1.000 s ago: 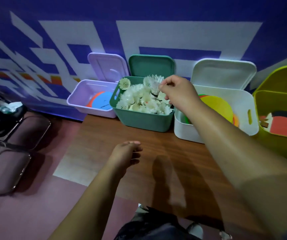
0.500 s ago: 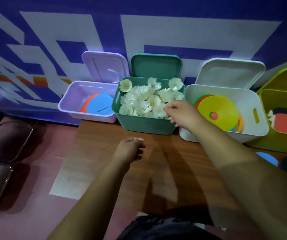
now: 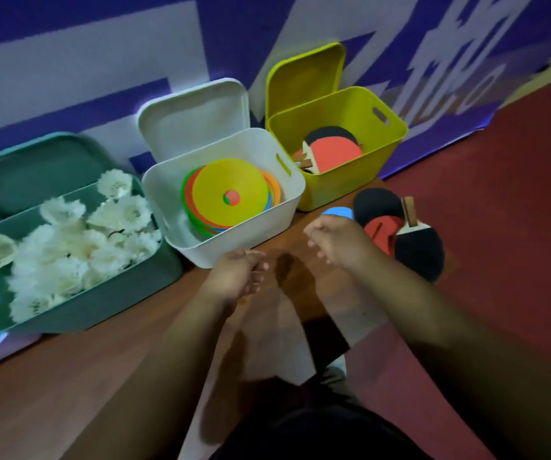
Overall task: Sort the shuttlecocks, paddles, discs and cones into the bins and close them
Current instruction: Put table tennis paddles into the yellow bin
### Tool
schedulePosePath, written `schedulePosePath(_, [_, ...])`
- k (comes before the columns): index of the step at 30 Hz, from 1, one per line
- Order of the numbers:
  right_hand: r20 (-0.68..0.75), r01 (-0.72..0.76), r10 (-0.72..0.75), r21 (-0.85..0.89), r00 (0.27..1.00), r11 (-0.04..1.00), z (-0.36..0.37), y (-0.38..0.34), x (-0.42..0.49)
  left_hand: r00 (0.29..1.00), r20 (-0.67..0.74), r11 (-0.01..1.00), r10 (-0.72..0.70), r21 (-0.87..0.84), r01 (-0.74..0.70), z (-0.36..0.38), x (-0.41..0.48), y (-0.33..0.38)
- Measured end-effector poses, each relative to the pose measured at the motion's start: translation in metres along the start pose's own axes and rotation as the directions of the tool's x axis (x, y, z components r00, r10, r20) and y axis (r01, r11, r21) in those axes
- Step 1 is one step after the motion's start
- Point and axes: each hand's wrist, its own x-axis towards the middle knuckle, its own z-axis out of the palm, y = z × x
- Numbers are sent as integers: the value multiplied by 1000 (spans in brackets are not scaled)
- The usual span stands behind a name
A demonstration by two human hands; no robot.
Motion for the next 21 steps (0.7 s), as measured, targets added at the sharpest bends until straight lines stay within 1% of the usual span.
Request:
schedulePosePath(3, [-13, -36, 36, -22, 999, 999, -44, 33, 1, 998, 49, 996, -26, 82, 22, 45, 19, 7])
schedulePosePath(5, [-48, -79, 80, 32, 996, 996, -68, 58, 4, 996, 79, 991, -44, 132, 34, 72, 32, 9])
schedulePosePath(7, [-124, -120, 134, 117, 983, 986, -89, 86, 9, 993, 96, 983, -65, 177, 47, 99, 43, 10])
schedulePosePath(8, [-167, -137, 158, 133, 973, 982, -100, 100, 13, 993, 94, 978, -76, 202, 56, 112, 48, 11])
schedulePosePath(12, [-272, -172, 206, 141, 940, 975, -146, 149, 35, 986, 81, 959, -142, 258, 117, 164, 66, 16])
schedulePosePath(15, [-285, -202, 214, 71, 934, 977, -172, 173, 57, 988, 52, 970, -143, 205, 129, 197, 80, 16])
schedulePosePath(16, [-296, -193, 196, 39, 935, 980, -178, 180, 64, 990, 39, 970, -134, 208, 123, 207, 85, 16])
schedulePosePath(18, [-289, -176, 165, -13, 943, 984, -187, 194, 79, 994, 38, 962, -102, 258, 89, 225, 92, 19])
schedulePosePath(19, [-261, -177, 161, -41, 952, 983, -190, 198, 85, 995, 57, 946, -84, 318, 62, 233, 98, 20])
schedulePosePath(21, [-196, -153, 124, -140, 973, 978, -194, 205, 95, 992, 86, 903, -93, 427, 47, 250, 109, 20])
